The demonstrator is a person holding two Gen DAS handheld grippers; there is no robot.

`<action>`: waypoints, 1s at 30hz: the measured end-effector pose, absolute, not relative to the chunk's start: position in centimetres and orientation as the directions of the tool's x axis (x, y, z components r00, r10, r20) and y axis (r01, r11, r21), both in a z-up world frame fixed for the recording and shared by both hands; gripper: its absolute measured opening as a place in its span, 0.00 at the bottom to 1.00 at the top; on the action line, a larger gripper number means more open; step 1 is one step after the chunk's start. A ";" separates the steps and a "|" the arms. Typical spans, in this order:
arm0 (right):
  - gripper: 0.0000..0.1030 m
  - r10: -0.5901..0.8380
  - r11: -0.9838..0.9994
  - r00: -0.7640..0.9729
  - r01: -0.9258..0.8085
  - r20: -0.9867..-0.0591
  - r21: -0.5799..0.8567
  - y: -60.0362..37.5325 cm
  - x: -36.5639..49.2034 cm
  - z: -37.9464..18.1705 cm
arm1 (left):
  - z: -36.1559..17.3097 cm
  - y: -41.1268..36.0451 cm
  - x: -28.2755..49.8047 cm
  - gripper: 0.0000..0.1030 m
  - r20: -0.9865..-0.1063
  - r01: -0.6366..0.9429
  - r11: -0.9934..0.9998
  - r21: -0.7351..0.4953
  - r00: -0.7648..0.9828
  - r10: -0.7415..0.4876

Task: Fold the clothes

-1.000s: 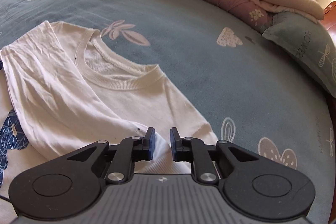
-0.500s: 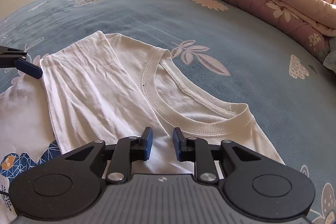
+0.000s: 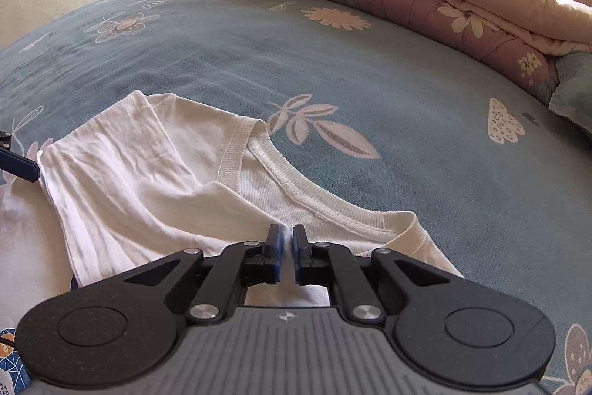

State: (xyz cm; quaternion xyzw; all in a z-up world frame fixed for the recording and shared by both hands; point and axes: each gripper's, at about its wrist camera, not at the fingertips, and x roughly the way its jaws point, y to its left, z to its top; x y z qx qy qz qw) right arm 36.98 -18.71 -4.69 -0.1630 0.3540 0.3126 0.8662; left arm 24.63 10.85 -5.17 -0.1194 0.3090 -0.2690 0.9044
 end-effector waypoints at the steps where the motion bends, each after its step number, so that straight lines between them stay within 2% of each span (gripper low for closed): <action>1: 0.19 0.436 0.745 0.562 -0.663 -0.703 -0.068 -18.5 36.6 -4.3 | -4.9 11.2 24.6 0.99 -0.488 0.408 0.828 -0.385 0.672 -0.557; 3: 0.24 0.464 0.728 0.566 -0.682 -0.681 -0.071 -17.7 36.1 -3.4 | -4.5 11.9 24.5 0.99 -0.477 0.395 0.832 -0.389 0.687 -0.549; 6: 0.27 0.514 0.674 0.527 -0.737 -0.677 -0.061 -15.2 36.2 -2.9 | -4.0 13.2 24.5 0.99 -0.477 0.363 0.852 -0.379 0.712 -0.515; 13: 0.27 0.528 0.595 0.418 -0.803 -0.739 -0.029 -9.5 38.7 -6.1 | -3.3 16.4 24.9 0.99 -0.468 0.282 0.875 -0.395 0.758 -0.455; 14: 0.26 0.533 0.587 0.405 -0.809 -0.743 -0.020 -9.2 38.8 -6.3 | -3.2 16.6 24.9 0.99 -0.465 0.281 0.875 -0.395 0.760 -0.454; 16: 0.09 0.541 0.574 0.391 -0.818 -0.745 -0.012 -8.7 38.9 -6.4 | -3.1 17.0 24.9 0.99 -0.459 0.277 0.876 -0.396 0.766 -0.450; 19: 0.04 0.495 0.622 0.463 -0.779 -0.735 -0.072 -7.9 39.3 -6.4 | -2.9 17.7 25.0 0.99 -0.470 0.226 0.889 -0.398 0.782 -0.409; 22: 0.06 0.498 0.667 0.491 -0.743 -0.715 -0.047 -7.9 39.6 -5.6 | -2.7 19.1 24.9 0.99 -0.477 0.165 0.900 -0.404 0.801 -0.361; 23: 0.09 0.508 0.668 0.497 -0.743 -0.703 -0.043 -7.9 39.2 -5.1 | -2.6 19.7 24.8 0.99 -0.475 0.143 0.898 -0.417 0.808 -0.349; 26: 0.15 0.555 0.614 0.475 -0.788 -0.683 -0.048 -7.0 36.3 -3.3 | -2.5 21.9 24.8 0.99 -0.481 0.052 0.886 -0.461 0.824 -0.299; 30: 0.19 0.597 0.489 0.364 -0.871 -0.715 -0.036 -3.5 32.3 -3.5 | -2.6 23.7 24.6 0.99 -0.492 -0.026 0.872 -0.489 0.834 -0.251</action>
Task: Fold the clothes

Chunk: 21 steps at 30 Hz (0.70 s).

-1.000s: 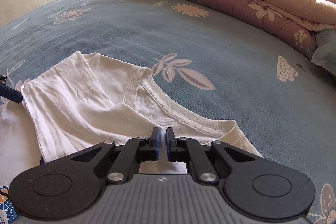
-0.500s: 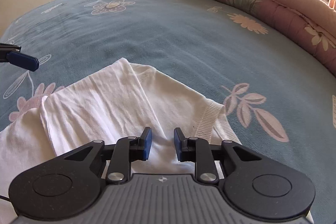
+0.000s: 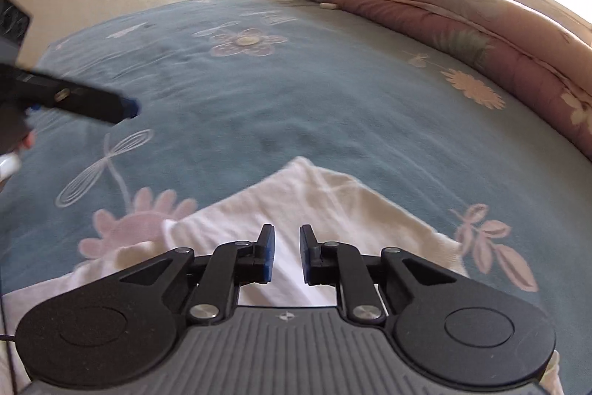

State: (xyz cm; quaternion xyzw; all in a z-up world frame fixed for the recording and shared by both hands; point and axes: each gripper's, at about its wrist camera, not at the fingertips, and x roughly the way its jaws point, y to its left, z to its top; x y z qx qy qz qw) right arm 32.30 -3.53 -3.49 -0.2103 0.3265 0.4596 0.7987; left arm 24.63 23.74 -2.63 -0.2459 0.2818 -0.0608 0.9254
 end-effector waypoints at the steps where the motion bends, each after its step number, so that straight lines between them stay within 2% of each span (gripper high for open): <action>1: 0.19 0.596 0.469 0.346 -0.883 -0.725 -0.036 -2.5 31.6 -4.0 | -2.6 23.8 24.6 0.99 -0.489 -0.026 0.870 -0.493 0.835 -0.253; 3: 0.19 0.602 0.449 0.302 -0.893 -0.739 0.001 -0.5 31.1 -5.3 | -2.5 23.9 24.6 0.99 -0.483 -0.022 0.866 -0.500 0.837 -0.258; 7: 0.18 0.658 0.466 0.284 -0.881 -0.698 0.081 1.8 30.1 -6.0 | -2.4 23.4 24.7 0.99 -0.473 0.013 0.866 -0.500 0.833 -0.285; 8: 0.23 0.679 0.456 0.261 -0.882 -0.687 0.116 1.7 29.8 -5.7 | -2.4 23.3 24.7 0.99 -0.473 0.017 0.867 -0.497 0.833 -0.287; 12: 0.25 0.643 0.499 0.339 -0.865 -0.687 0.040 -0.9 27.6 -3.9 | -2.3 22.7 24.6 0.99 -0.465 0.034 0.864 -0.502 0.831 -0.303; 13: 0.26 0.627 0.534 0.367 -0.845 -0.687 0.037 -2.6 27.3 -3.6 | -2.3 22.5 24.7 0.99 -0.468 0.038 0.866 -0.499 0.829 -0.306; 15: 0.37 0.590 0.610 0.425 -0.791 -0.687 0.034 -6.1 26.9 -3.1 | -2.4 22.1 24.7 0.99 -0.472 0.045 0.868 -0.495 0.825 -0.312; 16: 0.39 0.569 0.646 0.453 -0.762 -0.686 0.033 -7.9 26.7 -2.9 | -2.4 21.9 24.8 0.99 -0.472 0.049 0.867 -0.496 0.823 -0.317; 21: 0.40 0.428 0.848 0.555 -0.519 -0.713 0.104 -17.4 27.2 -4.6 | -2.7 20.9 25.1 0.99 -0.488 0.064 0.874 -0.481 0.809 -0.328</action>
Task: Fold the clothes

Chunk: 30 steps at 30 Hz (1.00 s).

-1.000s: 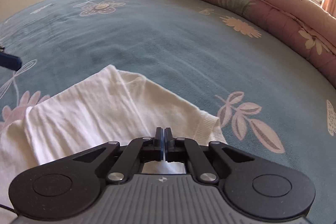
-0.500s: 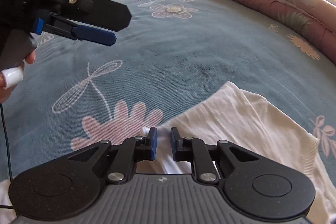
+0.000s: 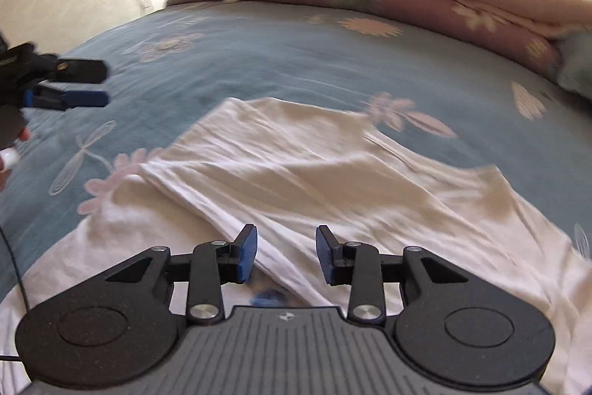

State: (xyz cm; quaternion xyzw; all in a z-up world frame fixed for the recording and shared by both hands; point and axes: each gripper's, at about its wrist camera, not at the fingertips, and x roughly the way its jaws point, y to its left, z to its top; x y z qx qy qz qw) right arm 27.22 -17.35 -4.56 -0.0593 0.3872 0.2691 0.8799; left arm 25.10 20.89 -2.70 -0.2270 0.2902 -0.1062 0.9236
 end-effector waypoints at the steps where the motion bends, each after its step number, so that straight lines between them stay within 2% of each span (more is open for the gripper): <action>1: 0.40 0.399 0.874 0.555 -0.470 -0.730 0.120 -18.9 27.1 -5.2 | -2.8 20.8 25.2 0.99 -0.493 0.063 0.876 -0.477 0.806 -0.327; 4: 0.40 0.414 0.894 0.550 -0.396 -0.726 0.210 -22.4 26.1 -6.0 | -3.0 20.4 25.4 0.99 -0.512 0.054 0.883 -0.467 0.798 -0.319; 6: 0.44 0.396 0.903 0.567 -0.381 -0.722 0.197 -22.7 25.7 -5.3 | -3.2 20.3 25.5 0.99 -0.527 0.042 0.888 -0.458 0.792 -0.309; 13: 0.57 0.513 0.818 0.567 -0.551 -0.644 0.166 -13.5 29.8 -0.9 | -3.0 20.4 25.4 0.99 -0.561 0.003 0.913 -0.407 0.789 -0.252; 14: 0.60 0.523 0.807 0.552 -0.565 -0.650 0.169 -11.7 30.6 -0.9 | -2.9 20.6 25.4 0.99 -0.563 -0.004 0.915 -0.403 0.790 -0.244; 18: 0.61 0.485 0.786 0.461 -0.602 -0.743 0.139 -4.5 33.9 -3.0 | -2.5 21.8 25.0 0.99 -0.553 -0.026 0.911 -0.411 0.801 -0.227; 20: 0.61 0.485 0.782 0.437 -0.604 -0.757 0.153 -2.5 34.9 -4.7 | -2.3 22.4 24.8 0.99 -0.543 -0.032 0.902 -0.431 0.807 -0.231; 22: 0.76 0.492 0.777 0.417 -0.606 -0.764 0.170 -0.7 35.8 -6.3 | -2.3 22.7 24.8 0.99 -0.535 -0.030 0.892 -0.450 0.809 -0.243; 23: 0.88 0.497 0.772 0.413 -0.611 -0.763 0.173 -0.3 35.9 -6.5 | -2.3 22.7 24.8 0.99 -0.534 -0.024 0.889 -0.457 0.807 -0.253; 24: 0.96 0.503 0.767 0.411 -0.618 -0.760 0.172 0.0 36.0 -6.4 | -2.3 22.6 24.8 0.99 -0.533 -0.014 0.885 -0.465 0.803 -0.267; 26: 1.00 0.513 0.755 0.408 -0.632 -0.755 0.172 0.4 36.1 -6.3 | -2.4 22.3 24.9 0.99 -0.531 0.020 0.875 -0.484 0.788 -0.311; 30: 0.98 0.545 0.742 0.409 -0.642 -0.732 0.193 -1.1 35.3 -4.7 | -2.3 21.6 25.0 0.99 -0.523 0.081 0.855 -0.512 0.760 -0.385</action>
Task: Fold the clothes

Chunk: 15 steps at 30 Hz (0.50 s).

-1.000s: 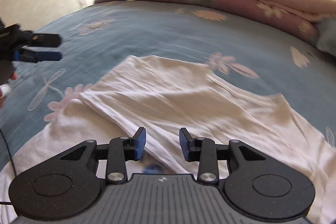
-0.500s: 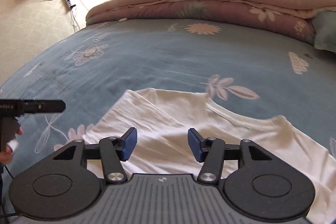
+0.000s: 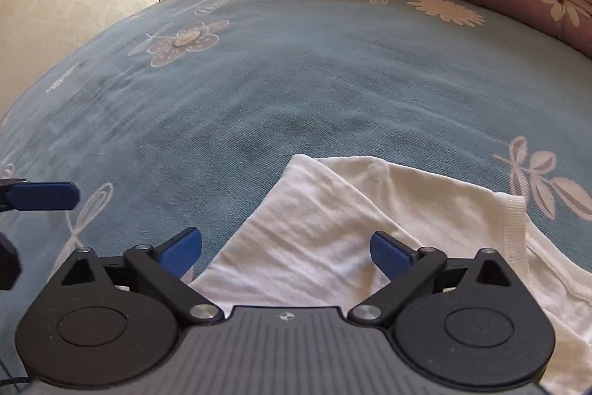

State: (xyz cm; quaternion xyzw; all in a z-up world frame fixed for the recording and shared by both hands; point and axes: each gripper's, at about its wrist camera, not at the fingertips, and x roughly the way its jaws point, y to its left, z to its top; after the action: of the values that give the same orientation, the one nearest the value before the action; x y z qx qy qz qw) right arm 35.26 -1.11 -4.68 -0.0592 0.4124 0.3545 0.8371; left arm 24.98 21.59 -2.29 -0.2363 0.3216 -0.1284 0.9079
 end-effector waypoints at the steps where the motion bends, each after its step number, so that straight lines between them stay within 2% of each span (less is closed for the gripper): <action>1: 0.98 0.545 0.746 0.414 -0.637 -0.729 0.196 -2.4 34.7 -4.0 | -2.3 21.3 25.0 0.99 -0.526 0.089 0.856 -0.510 0.755 -0.392; 7: 1.00 0.521 0.768 0.451 -0.619 -0.725 0.166 -6.6 32.6 -4.1 | -2.4 19.2 25.2 0.99 -0.544 0.128 0.863 -0.488 0.728 -0.416; 11: 1.00 0.549 0.769 0.416 -0.590 -0.725 0.244 -5.3 35.3 -6.8 | -2.4 18.6 25.3 0.99 -0.548 0.141 0.868 -0.477 0.724 -0.419; 15: 1.00 0.565 0.766 0.443 -0.594 -0.696 0.244 -5.1 35.5 -6.6 | -2.3 18.9 25.2 0.99 -0.543 0.137 0.866 -0.481 0.729 -0.417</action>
State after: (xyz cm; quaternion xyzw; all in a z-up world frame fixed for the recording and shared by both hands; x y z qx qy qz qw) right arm 35.47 -5.12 -6.65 -0.0180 0.4024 0.3414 0.8492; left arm 25.22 18.90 -2.34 -0.2087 0.3349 -0.1529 0.9061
